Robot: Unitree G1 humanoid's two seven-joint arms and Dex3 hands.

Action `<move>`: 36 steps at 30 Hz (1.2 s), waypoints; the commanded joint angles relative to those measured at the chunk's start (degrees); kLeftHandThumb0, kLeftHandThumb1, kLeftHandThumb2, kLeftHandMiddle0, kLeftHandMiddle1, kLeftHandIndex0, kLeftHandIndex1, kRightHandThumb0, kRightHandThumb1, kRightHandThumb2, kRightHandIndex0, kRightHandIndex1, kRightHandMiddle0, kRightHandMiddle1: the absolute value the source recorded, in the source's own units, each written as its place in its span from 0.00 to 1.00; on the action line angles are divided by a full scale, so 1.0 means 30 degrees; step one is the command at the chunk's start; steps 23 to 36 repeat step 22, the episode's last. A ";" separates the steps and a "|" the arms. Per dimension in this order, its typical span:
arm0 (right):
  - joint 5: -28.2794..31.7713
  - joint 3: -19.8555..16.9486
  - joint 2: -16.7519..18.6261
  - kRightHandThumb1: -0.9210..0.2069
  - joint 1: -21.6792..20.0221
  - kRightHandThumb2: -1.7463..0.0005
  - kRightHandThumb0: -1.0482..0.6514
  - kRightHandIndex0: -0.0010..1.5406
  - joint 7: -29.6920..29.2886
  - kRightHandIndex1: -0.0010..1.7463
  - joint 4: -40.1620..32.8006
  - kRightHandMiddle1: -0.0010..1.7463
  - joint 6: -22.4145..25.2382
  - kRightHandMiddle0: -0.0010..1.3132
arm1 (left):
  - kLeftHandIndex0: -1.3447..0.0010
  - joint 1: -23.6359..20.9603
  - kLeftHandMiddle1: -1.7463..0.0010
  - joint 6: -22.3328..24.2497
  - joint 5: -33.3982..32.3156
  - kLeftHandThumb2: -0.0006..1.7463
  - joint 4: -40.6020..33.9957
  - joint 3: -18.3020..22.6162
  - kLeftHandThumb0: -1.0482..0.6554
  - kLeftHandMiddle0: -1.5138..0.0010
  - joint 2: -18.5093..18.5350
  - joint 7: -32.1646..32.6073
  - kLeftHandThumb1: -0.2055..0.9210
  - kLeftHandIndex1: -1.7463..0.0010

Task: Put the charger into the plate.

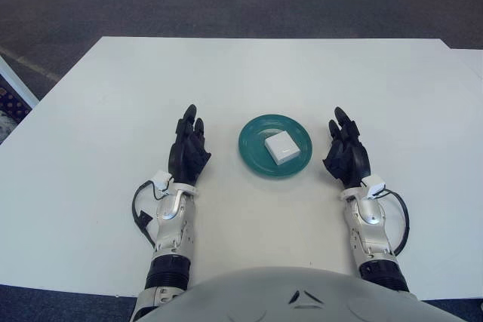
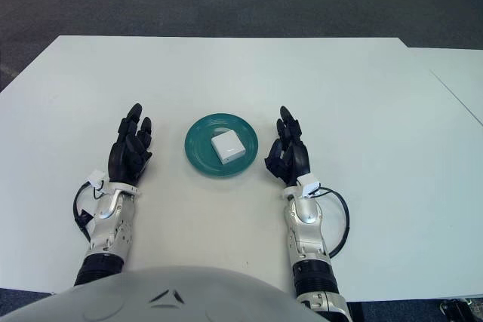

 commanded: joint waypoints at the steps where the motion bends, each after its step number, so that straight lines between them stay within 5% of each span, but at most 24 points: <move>1: 0.0188 0.0106 0.0287 0.00 0.2014 0.41 0.13 0.07 0.0369 0.00 0.2091 0.12 0.0042 0.00 | 1.00 0.1271 0.98 -0.2292 0.0697 0.51 0.3112 0.0236 0.03 0.91 -0.0536 0.0257 1.00 0.70; 6: -0.0006 0.0061 0.0344 0.00 0.2174 0.41 0.13 0.07 0.0374 0.00 0.2417 0.12 -0.0461 0.00 | 1.00 0.0737 0.99 -0.6643 0.3610 0.51 0.5775 0.0128 0.02 0.93 -0.0147 0.1861 1.00 0.74; 12: -0.0009 -0.0227 0.0262 0.00 0.1974 0.41 0.11 0.05 0.0293 0.00 0.2878 0.11 -0.0801 0.00 | 1.00 0.0341 1.00 -0.8613 0.5153 0.52 0.7792 0.0108 0.02 0.96 -0.0132 0.3092 1.00 0.82; 20: 0.0085 -0.0484 0.0181 0.00 0.1276 0.40 0.09 0.03 0.0187 0.00 0.2262 0.08 -0.1047 0.00 | 1.00 0.0455 1.00 -0.9841 0.5248 0.54 0.7414 -0.0734 0.03 0.99 0.0049 0.1832 1.00 0.93; 36: 0.0047 -0.0401 0.0245 0.00 0.1244 0.40 0.08 0.03 0.0180 0.00 0.1739 0.08 -0.1111 0.00 | 1.00 0.0177 1.00 -0.9799 0.4769 0.55 0.7732 -0.0553 0.04 0.99 0.0415 0.1460 1.00 0.93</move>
